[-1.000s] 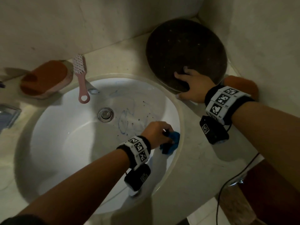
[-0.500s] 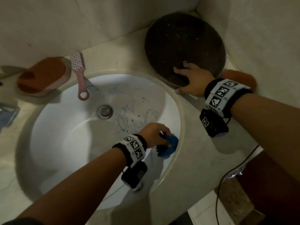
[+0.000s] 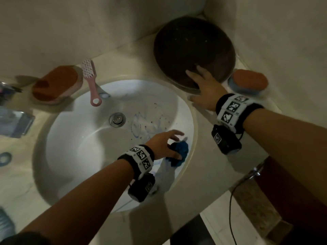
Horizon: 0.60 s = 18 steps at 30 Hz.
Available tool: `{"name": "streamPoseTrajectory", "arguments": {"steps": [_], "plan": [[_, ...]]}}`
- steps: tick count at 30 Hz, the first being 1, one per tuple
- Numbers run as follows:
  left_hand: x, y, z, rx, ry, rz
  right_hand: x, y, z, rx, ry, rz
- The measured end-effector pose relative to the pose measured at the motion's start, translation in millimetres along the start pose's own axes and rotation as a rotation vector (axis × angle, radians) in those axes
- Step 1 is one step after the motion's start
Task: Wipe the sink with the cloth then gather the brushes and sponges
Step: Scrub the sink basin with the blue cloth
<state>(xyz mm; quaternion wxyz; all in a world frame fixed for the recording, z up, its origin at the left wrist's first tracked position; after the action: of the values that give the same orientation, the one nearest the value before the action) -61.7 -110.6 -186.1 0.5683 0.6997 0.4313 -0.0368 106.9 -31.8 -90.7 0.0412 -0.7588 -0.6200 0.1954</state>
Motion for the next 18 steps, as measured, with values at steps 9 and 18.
{"name": "streamPoseTrajectory", "arguments": {"steps": [9,18], "plan": [[-2,24,2,0.122,0.137,0.111,-87,21,19,0.087,-0.042,0.062],[-31,-17,7,0.441,-0.128,0.002,-91,25,33,-0.066,-0.178,0.060]]}}
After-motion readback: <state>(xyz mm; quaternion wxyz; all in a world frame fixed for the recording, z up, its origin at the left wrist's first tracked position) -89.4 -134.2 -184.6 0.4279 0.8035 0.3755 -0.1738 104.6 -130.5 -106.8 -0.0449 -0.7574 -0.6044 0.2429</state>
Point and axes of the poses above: each hand's wrist, its own x-axis towards the middle knuckle, its own z-axis out of the palm, y = z × x, the point moved 6 cm from there along x, towards the middle knuckle, and after that the axes turned 8 degrees about y, right-handed, at the moved point
